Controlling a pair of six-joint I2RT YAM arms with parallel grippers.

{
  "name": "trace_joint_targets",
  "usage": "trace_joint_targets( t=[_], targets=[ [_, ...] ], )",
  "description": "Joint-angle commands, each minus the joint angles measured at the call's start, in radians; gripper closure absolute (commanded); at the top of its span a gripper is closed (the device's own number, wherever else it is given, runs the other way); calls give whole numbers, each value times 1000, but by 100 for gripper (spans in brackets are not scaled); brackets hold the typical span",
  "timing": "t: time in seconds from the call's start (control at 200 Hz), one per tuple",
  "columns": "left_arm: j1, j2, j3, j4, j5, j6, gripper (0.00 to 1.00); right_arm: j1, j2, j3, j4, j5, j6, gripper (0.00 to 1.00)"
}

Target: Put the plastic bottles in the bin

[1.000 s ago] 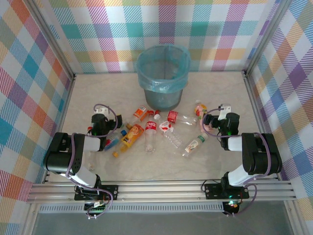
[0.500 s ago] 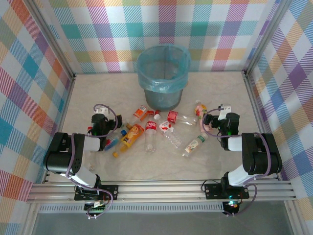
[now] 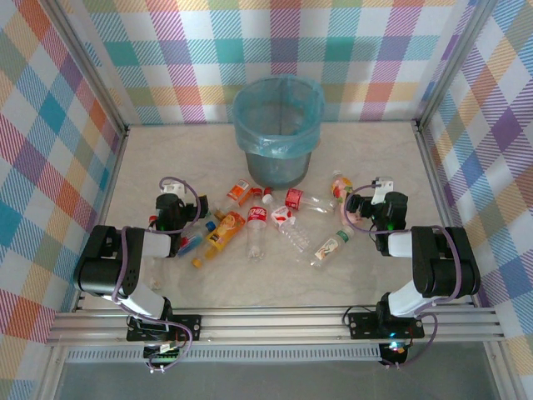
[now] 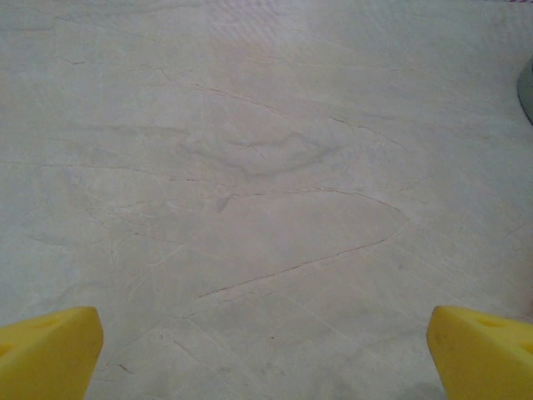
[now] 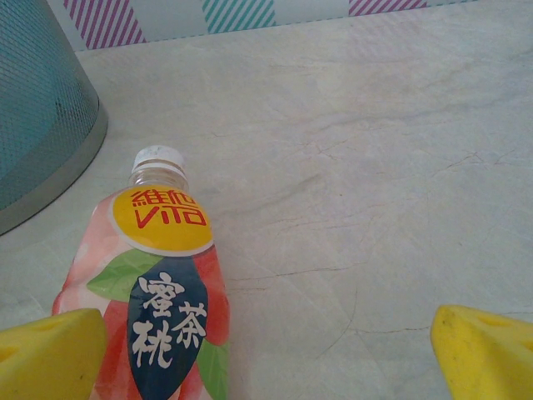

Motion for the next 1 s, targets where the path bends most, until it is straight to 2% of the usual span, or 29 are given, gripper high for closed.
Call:
trace_joint_targets(
  t=[0.0, 0.115, 0.3, 0.43, 0.525, 0.63, 0.71, 0.85, 0.995],
  targets=[
    [13, -16, 18, -14, -7, 0, 3, 6, -21, 34, -36, 0, -16, 0],
    [7, -114, 57, -158, -39, -4, 5, 7, -123, 77, -201, 15, -19, 2],
    [-65, -356, 126, -432, -190, -17, 7, 8, -300, 179, -529, 88, 29, 7],
    [-152, -465, 250, -690, -238, -58, 10, 17, -391, 308, -774, 17, 134, 12],
    [-251, -500, 329, -857, -257, -145, 14, 39, -437, 377, -907, -68, 221, 15],
    [-432, -495, 408, -1050, -362, -269, 13, 98, -496, 415, -1023, -136, 264, 20],
    [-571, -471, 446, -1190, -391, -366, 13, 165, -543, 432, -1108, -139, 250, 22],
    [-749, -397, 467, -1300, -342, -536, 13, 245, -587, 465, -1229, -184, 244, 23],
    [-782, -308, 470, -1308, -202, -646, 12, 279, -587, 493, -1273, -239, 240, 25]
  ],
)
